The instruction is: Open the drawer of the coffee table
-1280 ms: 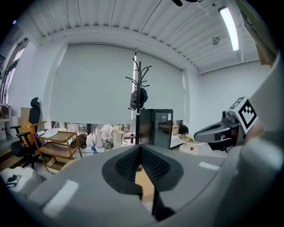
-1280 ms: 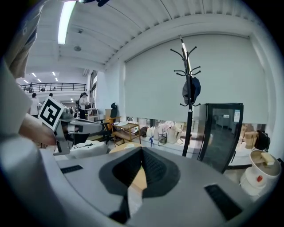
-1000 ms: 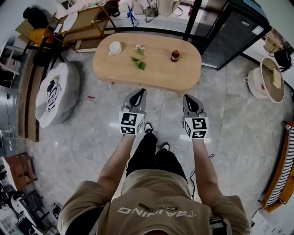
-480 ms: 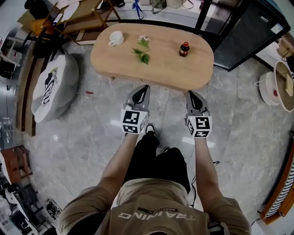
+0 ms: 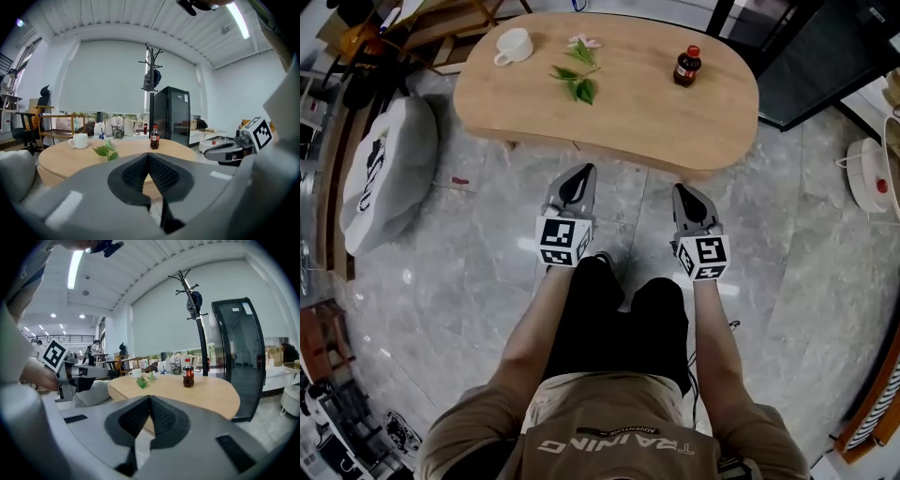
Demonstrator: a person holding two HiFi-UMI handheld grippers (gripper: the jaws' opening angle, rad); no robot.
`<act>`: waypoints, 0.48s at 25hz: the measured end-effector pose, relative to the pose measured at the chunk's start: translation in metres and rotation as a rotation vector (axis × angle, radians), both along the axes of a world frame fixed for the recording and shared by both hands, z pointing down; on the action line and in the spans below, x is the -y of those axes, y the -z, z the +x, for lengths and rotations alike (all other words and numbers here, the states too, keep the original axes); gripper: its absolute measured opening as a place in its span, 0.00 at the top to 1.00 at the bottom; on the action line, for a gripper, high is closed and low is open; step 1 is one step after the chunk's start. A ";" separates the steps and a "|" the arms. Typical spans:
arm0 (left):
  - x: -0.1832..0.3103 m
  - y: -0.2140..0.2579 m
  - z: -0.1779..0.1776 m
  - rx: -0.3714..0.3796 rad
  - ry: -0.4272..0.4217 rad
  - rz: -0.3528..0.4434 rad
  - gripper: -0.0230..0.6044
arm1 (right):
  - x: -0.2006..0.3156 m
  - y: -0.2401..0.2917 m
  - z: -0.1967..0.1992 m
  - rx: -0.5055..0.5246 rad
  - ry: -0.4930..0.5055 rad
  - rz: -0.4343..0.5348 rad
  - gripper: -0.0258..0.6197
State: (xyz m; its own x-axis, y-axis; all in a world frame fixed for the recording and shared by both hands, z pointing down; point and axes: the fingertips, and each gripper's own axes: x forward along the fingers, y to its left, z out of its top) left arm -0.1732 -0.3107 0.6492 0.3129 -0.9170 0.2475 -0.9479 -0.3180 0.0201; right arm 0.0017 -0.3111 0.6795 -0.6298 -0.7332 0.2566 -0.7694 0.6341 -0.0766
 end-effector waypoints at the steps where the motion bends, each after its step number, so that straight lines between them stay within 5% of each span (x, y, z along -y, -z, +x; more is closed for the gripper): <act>1: 0.001 -0.011 0.000 0.000 0.001 0.005 0.95 | 0.000 -0.011 0.000 0.001 0.001 0.008 0.95; 12: 0.028 -0.119 0.006 0.021 -0.020 0.077 0.95 | 0.015 -0.116 -0.010 0.047 0.030 0.134 0.95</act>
State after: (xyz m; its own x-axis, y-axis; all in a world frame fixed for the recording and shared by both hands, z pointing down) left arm -0.1667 -0.3390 0.7683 0.3270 -0.9272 0.1827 -0.9413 -0.3368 -0.0248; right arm -0.0088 -0.3265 0.7954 -0.6612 -0.7394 0.1269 -0.7473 0.6640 -0.0253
